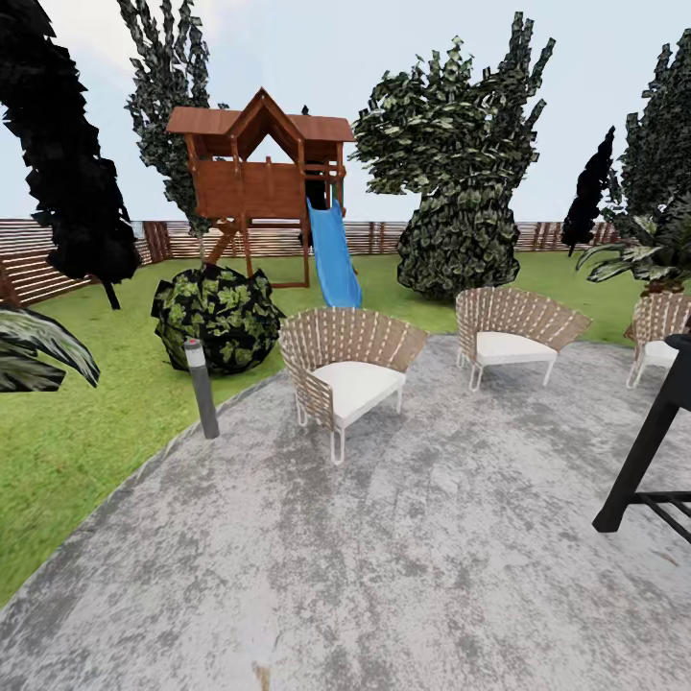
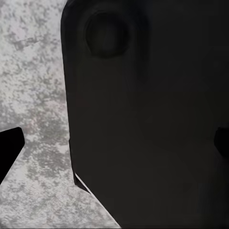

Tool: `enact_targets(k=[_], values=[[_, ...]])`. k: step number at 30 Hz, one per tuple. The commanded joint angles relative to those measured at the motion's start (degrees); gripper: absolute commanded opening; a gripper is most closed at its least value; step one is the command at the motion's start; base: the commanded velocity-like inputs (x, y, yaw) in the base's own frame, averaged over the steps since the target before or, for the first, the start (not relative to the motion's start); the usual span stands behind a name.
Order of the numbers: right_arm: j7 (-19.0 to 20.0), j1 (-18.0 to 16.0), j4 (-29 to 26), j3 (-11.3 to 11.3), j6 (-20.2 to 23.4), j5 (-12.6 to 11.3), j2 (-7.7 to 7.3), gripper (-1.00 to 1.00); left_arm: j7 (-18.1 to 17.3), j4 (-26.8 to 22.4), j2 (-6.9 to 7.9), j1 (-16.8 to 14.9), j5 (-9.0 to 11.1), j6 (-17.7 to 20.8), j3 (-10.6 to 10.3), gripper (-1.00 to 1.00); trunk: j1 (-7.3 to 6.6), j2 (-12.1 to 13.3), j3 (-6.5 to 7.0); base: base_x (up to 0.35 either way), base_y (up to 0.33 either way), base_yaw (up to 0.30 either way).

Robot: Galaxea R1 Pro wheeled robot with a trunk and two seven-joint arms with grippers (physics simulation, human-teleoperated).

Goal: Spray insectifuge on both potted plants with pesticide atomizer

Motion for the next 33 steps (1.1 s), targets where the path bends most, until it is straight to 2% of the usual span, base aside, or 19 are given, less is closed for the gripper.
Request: enact_targets(k=[1, 7, 13, 23, 28, 29, 32, 33], values=[[0.17, 0.21, -0.33, 0.1, -0.06, 0.17, 0.33, 1.0, 0.18, 0.26, -0.09, 0.02, 0.09, -0.09, 0.17, 1.0, -0.01, -0.06, -0.04, 0.0, 0.0, 0.0], [0.16, -0.18, -1.32, 0.05, -0.05, 0.16, 1.62, 1.0, 0.12, 0.26, -0.21, 0.02, 0.1, -0.19, 0.2, 1.0, -0.01, -0.06, -0.04, 0.0, 0.0, 0.0], [0.02, -1.01, -3.27, -0.17, -1.09, 0.13, 1.8, 1.0, 0.11, -0.55, -0.48, -0.04, 0.09, -0.73, -0.11, 1.0, -0.01, -0.06, -0.04, 0.0, 0.0, 0.0], [-0.24, -1.04, -6.51, -0.31, -4.3, 0.17, -1.35, 1.0, 0.54, -3.78, -0.53, -0.34, -0.06, -3.79, -0.23, 1.0, -0.01, -0.06, -0.04, 0.0, 0.0, 0.0], [-0.26, -1.07, -8.13, -0.4, -5.91, 0.07, -2.96, 1.0, 0.55, -5.41, -0.61, -1.85, -0.48, -5.4, -0.45, 1.0, -0.01, -0.06, -0.04, 0.0, 0.0, 0.0], [-0.26, -1.1, -25.5, -0.42, -20.99, 0.03, -3.17, 1.0, 0.5, -18.39, -0.7, -5.05, -0.56, -16.24, -0.53, 1.0, -0.01, -0.06, -0.04, 0.0, 0.0, 0.0], [-0.15, -1.6, -31.92, -0.49, -20.99, -0.37, -3.2, 1.0, 0.56, -18.72, -1.1, -9.28, -0.66, -16.52, -0.62, 1.0, -0.01, -0.06, -0.04, 0.0, 0.0, 0.0], [-0.05, -1.69, -32.26, -0.47, -21.03, -0.41, -3.18, 1.0, 0.58, -18.72, -1.08, -9.85, -0.64, -16.53, -0.6, 1.0, -0.01, -0.06, -0.04, 0.0, 0.0, 0.0]])
